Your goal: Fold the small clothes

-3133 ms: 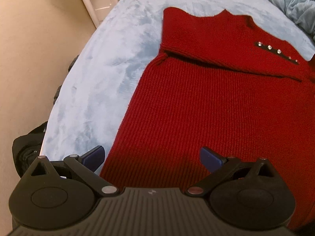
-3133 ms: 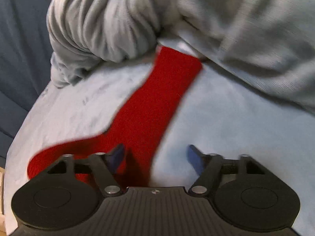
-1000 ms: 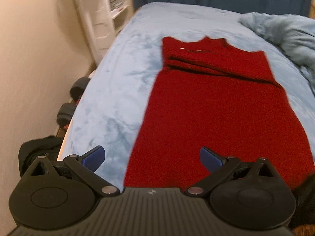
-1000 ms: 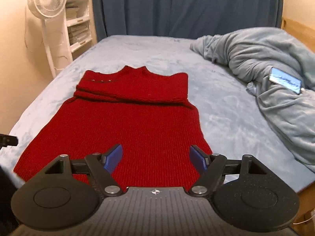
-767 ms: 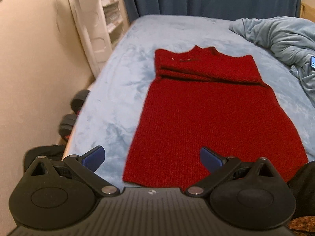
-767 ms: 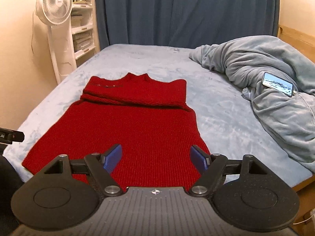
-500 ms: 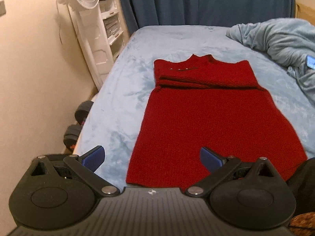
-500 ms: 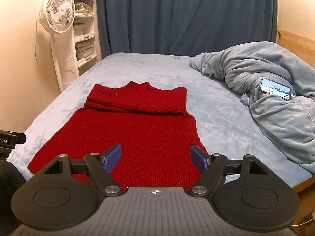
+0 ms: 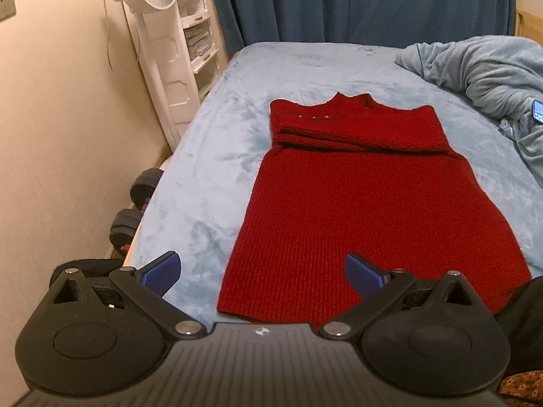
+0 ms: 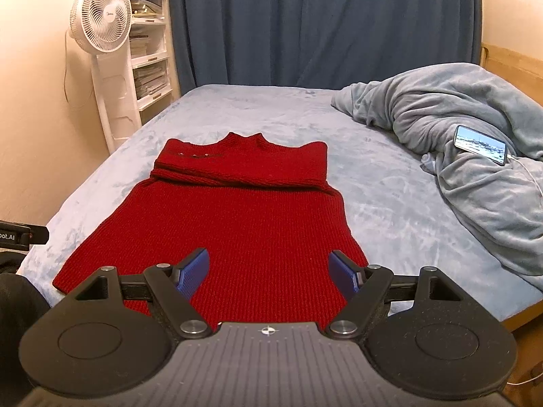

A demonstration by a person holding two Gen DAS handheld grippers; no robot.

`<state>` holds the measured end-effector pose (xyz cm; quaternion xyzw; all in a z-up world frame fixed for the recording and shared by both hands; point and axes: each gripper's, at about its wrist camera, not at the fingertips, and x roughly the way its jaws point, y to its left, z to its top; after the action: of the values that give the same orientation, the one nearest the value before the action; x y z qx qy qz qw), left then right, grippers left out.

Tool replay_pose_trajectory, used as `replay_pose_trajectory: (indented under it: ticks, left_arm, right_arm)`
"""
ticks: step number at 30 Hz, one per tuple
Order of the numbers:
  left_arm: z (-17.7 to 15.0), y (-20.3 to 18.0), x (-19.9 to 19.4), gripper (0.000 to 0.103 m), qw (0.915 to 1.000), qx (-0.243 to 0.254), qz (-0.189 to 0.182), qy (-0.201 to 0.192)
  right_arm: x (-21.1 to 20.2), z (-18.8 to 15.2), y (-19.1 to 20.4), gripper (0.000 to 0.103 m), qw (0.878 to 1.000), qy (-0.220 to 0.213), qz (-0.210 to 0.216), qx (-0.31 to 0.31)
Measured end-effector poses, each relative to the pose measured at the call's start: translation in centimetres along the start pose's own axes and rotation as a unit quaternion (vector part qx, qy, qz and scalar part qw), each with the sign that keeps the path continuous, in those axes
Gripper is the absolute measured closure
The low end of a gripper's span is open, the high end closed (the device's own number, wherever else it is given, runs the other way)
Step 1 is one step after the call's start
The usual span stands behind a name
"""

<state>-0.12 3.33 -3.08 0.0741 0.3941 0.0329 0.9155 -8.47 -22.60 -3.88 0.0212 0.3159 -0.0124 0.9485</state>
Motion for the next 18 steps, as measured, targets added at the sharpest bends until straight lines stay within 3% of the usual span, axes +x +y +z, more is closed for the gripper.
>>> replay_pose_trajectory:
  ticks: [18]
  left_arm:
    - [0.8,0.3,2.7,0.0,0.999,0.004,0.023,0.038]
  right_arm:
    - [1.2,0.2,-0.5,0.024,1.0,0.014,0.002,0.001]
